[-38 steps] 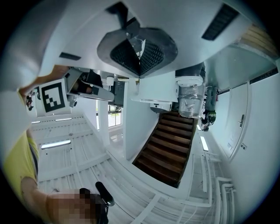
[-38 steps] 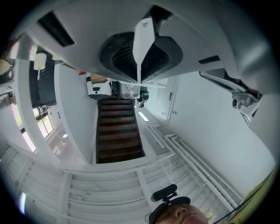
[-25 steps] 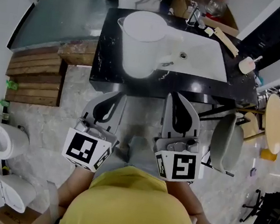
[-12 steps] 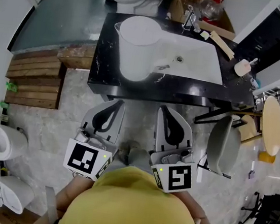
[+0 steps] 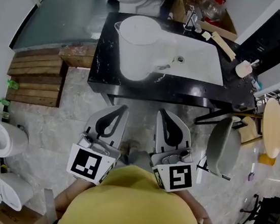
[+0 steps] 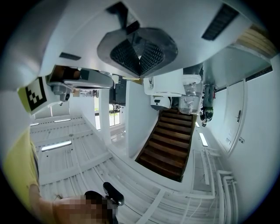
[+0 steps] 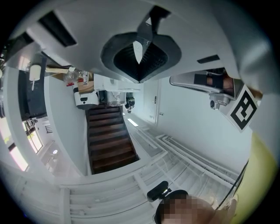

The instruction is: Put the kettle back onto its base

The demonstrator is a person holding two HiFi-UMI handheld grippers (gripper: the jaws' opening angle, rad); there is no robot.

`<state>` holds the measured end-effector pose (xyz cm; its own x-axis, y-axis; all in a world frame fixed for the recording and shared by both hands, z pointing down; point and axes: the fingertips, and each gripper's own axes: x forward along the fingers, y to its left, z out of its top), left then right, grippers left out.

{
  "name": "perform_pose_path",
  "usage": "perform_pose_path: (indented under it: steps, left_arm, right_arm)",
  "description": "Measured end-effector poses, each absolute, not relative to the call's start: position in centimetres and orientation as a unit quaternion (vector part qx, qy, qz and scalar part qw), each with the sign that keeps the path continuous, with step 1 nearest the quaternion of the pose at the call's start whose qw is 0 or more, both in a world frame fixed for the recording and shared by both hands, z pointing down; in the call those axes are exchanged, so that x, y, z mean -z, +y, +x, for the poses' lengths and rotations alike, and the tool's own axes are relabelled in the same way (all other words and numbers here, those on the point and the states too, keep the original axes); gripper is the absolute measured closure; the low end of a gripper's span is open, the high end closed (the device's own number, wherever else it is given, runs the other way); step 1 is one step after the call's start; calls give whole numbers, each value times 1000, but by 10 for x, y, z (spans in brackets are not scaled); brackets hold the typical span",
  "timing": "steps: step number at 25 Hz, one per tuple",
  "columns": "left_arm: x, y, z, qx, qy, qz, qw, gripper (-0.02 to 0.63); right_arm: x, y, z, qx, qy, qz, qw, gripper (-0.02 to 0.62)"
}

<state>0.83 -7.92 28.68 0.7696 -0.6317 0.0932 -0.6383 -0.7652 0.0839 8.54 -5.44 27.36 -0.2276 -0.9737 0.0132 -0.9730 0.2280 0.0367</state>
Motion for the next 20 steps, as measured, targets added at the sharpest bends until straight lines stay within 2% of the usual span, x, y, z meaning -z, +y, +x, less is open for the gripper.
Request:
perform_pose_path:
  steps: [20]
  left_arm:
    - [-288, -71, 15, -24, -336, 940, 58, 595]
  right_arm:
    - [-274, -53, 85, 12, -794, 607, 18, 580]
